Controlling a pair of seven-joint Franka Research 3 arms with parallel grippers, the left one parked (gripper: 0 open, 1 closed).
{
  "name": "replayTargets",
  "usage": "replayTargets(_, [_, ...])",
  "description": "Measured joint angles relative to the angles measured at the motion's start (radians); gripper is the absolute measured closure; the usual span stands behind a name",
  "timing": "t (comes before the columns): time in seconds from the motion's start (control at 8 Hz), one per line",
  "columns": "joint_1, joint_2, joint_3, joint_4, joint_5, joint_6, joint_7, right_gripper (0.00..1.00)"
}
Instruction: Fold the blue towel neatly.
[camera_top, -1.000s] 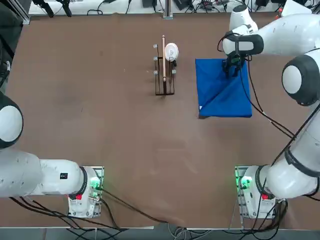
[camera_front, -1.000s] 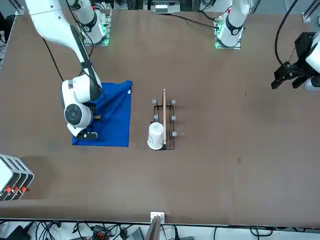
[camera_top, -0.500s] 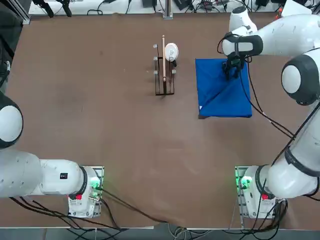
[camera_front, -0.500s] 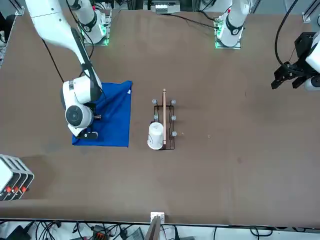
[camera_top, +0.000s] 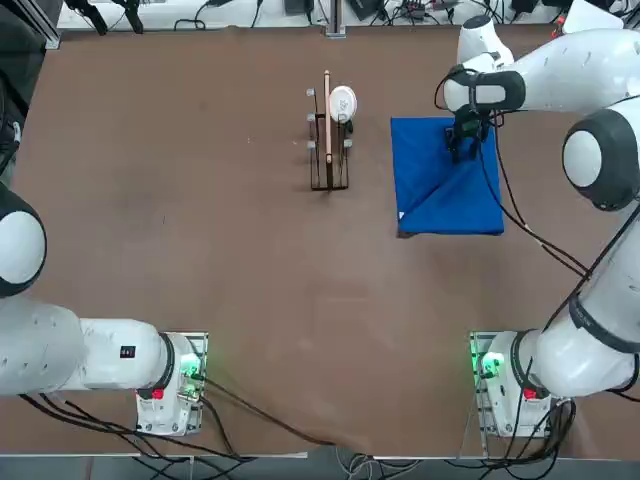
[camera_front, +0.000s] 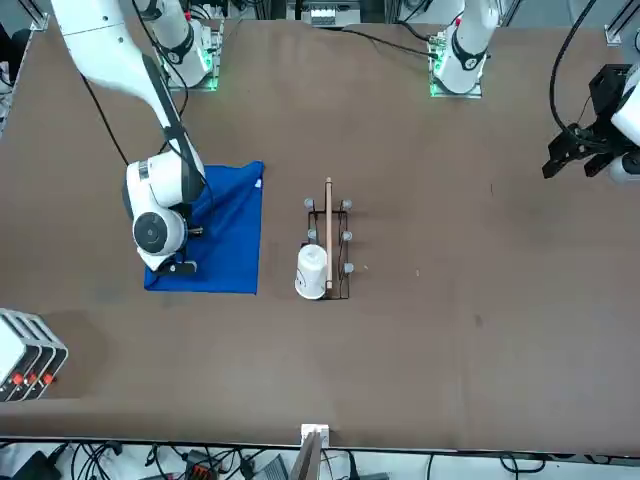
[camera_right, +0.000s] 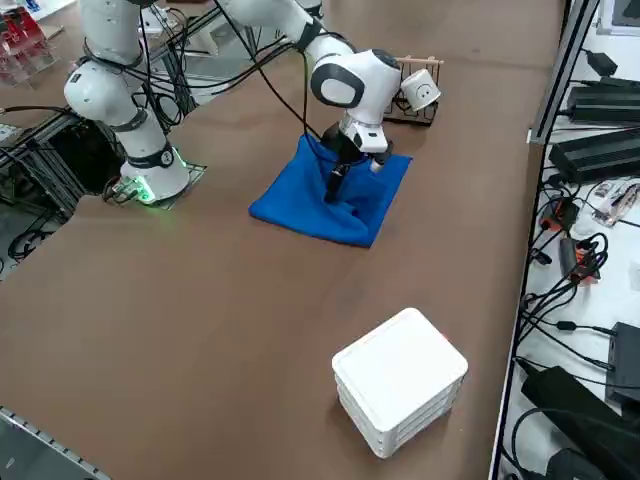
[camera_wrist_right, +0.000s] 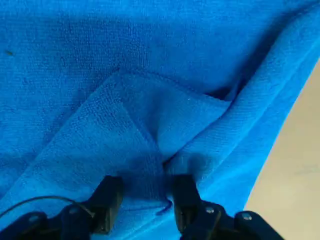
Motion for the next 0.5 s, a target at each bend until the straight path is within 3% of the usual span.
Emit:
replayTargets(0.25, [0.0, 0.0, 0.004, 0.0, 0.0, -0.006, 0.0, 0.42])
replayTargets(0.5, [0.0, -0.001, 0.008, 0.0, 0.001, -0.006, 0.001, 0.52])
